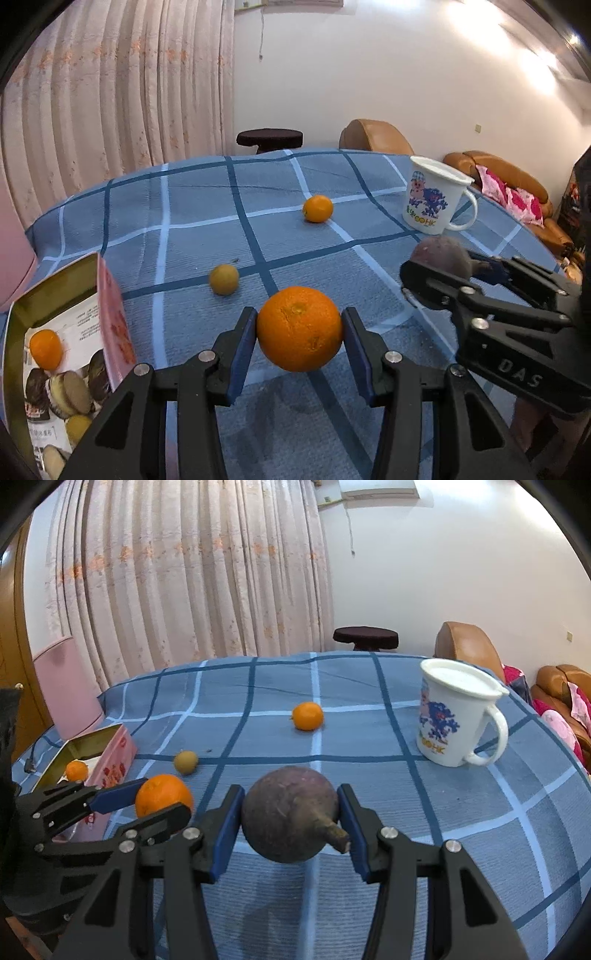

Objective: Organize fruits
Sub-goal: 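Carry the purple fruit and large orange over the pink tin and open both tools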

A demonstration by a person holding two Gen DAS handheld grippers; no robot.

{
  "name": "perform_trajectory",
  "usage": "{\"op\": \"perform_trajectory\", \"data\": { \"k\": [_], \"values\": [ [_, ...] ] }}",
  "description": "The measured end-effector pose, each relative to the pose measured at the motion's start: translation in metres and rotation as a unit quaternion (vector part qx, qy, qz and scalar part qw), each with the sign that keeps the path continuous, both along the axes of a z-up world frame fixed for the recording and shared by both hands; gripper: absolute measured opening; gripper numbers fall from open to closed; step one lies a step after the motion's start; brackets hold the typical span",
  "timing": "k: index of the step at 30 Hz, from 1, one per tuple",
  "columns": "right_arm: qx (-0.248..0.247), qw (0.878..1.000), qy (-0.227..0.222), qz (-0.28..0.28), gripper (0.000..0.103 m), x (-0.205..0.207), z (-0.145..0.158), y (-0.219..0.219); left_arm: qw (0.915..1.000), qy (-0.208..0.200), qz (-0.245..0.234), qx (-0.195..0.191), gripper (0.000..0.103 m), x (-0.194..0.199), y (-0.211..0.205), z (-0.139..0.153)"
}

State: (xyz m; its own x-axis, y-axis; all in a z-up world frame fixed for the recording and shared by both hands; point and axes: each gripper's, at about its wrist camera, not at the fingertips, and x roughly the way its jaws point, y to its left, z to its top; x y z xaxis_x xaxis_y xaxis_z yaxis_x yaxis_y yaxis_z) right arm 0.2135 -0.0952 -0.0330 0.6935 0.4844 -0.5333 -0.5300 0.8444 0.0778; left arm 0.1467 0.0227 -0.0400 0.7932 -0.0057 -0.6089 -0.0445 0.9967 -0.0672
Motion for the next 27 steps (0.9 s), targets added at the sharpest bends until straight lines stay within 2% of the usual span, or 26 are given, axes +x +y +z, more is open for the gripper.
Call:
{"op": "perform_trajectory", "data": {
  "k": [19, 27],
  "values": [
    [0.016, 0.999, -0.025, 0.028, 0.054, -0.02, 0.005, 0.017, 0.9979, -0.049, 0.039, 0.017, 0.049, -0.031, 0.014, 0.01],
    [0.016, 0.998, -0.03, 0.048, 0.054, -0.026, 0.005, 0.032, 0.9945, -0.081, 0.063, 0.023, 0.049, -0.047, 0.028, 0.024]
  ]
}}
